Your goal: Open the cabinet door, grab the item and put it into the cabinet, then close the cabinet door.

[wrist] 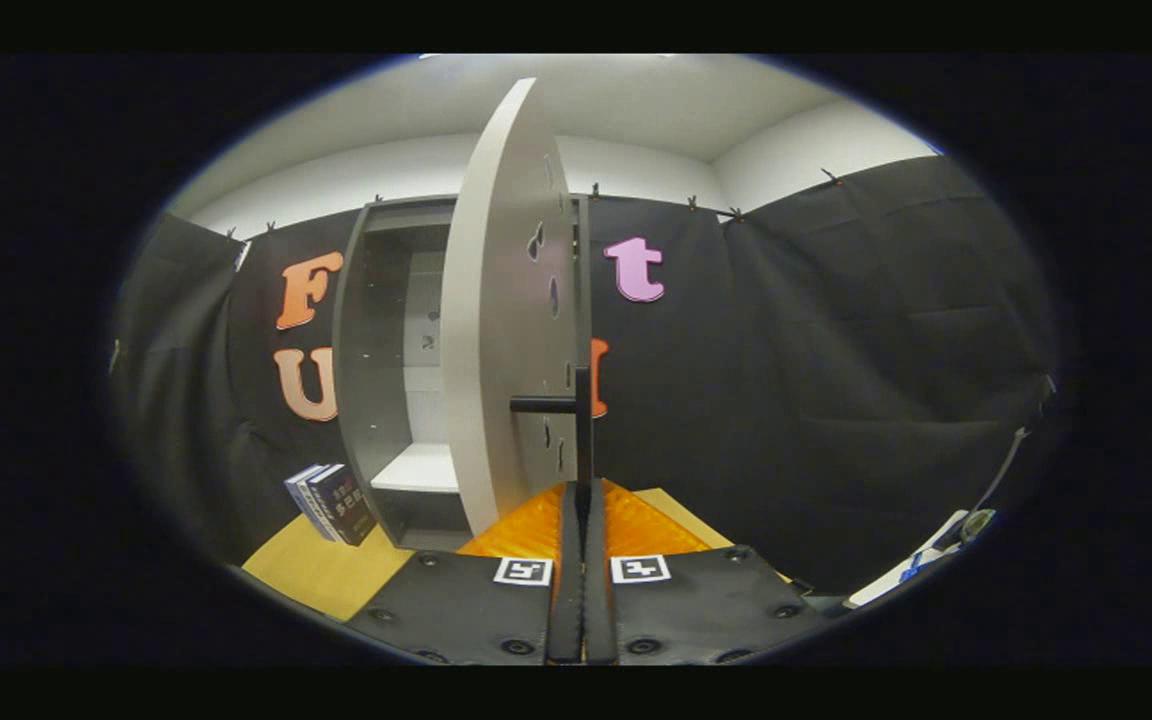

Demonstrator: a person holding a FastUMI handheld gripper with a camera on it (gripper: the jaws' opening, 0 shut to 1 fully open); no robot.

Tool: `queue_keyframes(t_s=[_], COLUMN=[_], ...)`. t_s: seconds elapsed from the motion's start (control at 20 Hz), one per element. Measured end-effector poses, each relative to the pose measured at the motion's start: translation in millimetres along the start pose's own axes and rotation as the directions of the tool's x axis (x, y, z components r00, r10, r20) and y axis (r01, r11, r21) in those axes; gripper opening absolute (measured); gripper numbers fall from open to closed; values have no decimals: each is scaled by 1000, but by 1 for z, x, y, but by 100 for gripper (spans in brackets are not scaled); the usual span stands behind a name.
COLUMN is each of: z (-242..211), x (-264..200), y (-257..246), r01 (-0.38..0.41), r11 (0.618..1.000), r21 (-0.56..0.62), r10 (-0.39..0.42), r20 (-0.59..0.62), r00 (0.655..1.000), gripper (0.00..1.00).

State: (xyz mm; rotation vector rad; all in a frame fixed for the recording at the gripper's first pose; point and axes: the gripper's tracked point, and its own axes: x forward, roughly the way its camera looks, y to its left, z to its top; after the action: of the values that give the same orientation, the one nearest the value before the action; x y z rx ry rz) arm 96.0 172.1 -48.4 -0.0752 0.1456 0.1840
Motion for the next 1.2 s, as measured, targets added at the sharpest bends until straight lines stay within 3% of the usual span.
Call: queue_keyframes(t_s=[0.2, 0.35, 0.6, 0.75, 0.9, 1.2], z=[2, 4, 12, 15, 7, -71], x=[-6, -11, -7, -5, 6, 40], y=[-23, -46, -40, -43, -15, 75], r01=[71, 171, 217, 267, 196, 52], r11=[997, 985, 975, 964, 979, 998], r21=[23, 1, 40, 4, 51, 44], r10=[-71, -171, -220, -265, -201, -52], r20=[16, 27, 98, 153, 153, 11], r00=[997, 985, 971, 952, 968, 999], gripper=[9, 8, 8, 15, 21, 34])
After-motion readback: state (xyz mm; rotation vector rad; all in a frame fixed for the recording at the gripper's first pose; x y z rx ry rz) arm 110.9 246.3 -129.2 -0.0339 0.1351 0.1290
